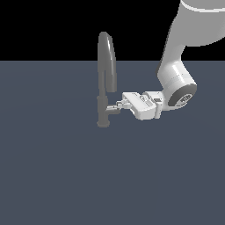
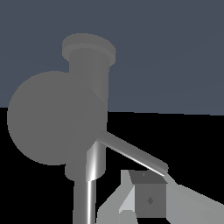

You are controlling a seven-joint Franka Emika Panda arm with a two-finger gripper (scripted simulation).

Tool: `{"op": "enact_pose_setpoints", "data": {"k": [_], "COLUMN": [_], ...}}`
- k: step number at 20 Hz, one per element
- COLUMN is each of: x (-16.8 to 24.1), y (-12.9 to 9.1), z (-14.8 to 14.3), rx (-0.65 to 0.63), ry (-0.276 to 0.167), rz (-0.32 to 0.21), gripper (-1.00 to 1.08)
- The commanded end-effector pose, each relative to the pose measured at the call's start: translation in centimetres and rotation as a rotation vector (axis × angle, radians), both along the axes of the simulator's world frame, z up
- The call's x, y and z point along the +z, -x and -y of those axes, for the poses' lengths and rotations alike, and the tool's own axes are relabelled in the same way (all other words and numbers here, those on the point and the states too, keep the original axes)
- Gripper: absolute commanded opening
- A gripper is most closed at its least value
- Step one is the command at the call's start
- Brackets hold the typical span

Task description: Turn on the faucet by rotating a designated handle.

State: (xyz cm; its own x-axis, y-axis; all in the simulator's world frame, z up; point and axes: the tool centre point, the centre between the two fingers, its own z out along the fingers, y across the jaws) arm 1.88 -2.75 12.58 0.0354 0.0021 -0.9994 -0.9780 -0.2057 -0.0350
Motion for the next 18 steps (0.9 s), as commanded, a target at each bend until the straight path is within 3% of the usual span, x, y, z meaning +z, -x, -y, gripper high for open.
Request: {"op": "enact_pose_setpoints", "data": {"k": [1, 2, 10, 11, 12, 18], "x": [-2.5, -0.4, -5.7, -5.7, -3.3, -5.8], "y": [1.3, 0.2, 1.3, 1.3, 0.3, 0.0], "z": [0.3, 0.0, 0.3, 0.3, 0.1, 0.0], "rx": [-0.005, 0.000, -0.004, -0.004, 0.003, -0.001], "ry": [0.002, 0.000, 0.002, 0.002, -0.005, -0.002], "rz": [-0.033, -0.001, -0.032, -0.032, 0.002, -0.014], "gripper": [-1.00, -1.00, -1.00, -1.00, -1.00, -1.00]}}
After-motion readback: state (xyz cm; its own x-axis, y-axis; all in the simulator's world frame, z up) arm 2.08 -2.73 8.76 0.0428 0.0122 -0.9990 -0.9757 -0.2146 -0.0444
